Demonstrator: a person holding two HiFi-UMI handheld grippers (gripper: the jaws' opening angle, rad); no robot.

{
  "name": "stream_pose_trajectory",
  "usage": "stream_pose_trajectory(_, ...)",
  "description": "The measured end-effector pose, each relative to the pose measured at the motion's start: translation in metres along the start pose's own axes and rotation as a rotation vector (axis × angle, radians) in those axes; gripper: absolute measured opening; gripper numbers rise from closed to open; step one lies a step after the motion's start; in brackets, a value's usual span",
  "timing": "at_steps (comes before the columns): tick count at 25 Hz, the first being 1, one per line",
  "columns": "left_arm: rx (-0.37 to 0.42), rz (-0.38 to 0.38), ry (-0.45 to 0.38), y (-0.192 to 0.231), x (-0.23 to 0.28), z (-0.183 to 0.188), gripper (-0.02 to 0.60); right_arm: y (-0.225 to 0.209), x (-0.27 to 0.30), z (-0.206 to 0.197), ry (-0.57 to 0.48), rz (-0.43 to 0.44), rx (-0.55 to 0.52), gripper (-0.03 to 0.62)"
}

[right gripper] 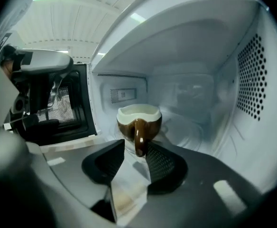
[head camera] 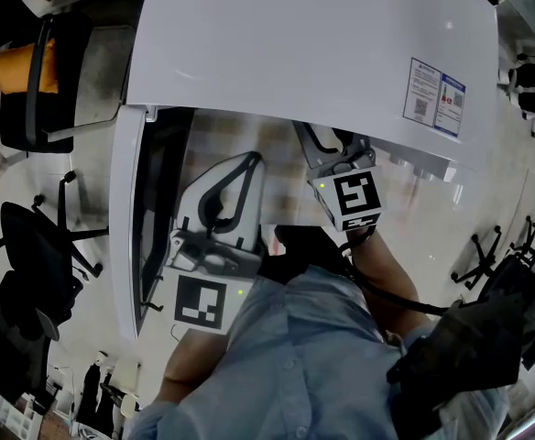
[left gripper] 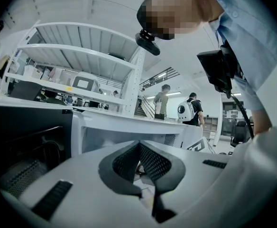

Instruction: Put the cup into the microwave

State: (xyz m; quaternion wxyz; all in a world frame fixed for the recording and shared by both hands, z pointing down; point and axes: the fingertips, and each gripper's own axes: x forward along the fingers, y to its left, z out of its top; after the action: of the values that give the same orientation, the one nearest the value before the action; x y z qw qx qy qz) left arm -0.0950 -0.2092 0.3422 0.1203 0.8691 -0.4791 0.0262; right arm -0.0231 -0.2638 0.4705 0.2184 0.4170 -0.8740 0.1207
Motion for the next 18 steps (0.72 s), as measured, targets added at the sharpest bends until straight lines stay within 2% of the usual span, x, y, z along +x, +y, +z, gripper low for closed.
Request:
stream_pose_trajectory(2, 0.002, 0.002, -0.005, -0.006, -0.003, 0.001, 0.005, 0.001, -0.007, -0.002, 0.0, -0.001, 0.011, 0.149)
stream_pose_trajectory(9, 0.013, -0.02, -0.019, -0.039, -0.01, 0.016, 0.005, 0.014, -0.044, 0.001, -0.007, -0.001, 0.032, 0.138)
stream_pose_trajectory(10, 0.016, -0.024, -0.023, -0.042, -0.011, 0.019, 0.005, 0.019, -0.046, 0.005, -0.012, 0.005, 0.035, 0.119)
stream_pose_trajectory(13, 0.021, -0.031, -0.033, -0.045, -0.011, 0.027, 0.005, 0.03, -0.049, 0.01, -0.01, 0.012, 0.028, 0.002)
stream_pose_trajectory(18, 0.028, -0.041, -0.032, -0.038, -0.006, 0.031, 0.005, 0.038, -0.034, 0.017, -0.003, 0.017, 0.032, 0.002)
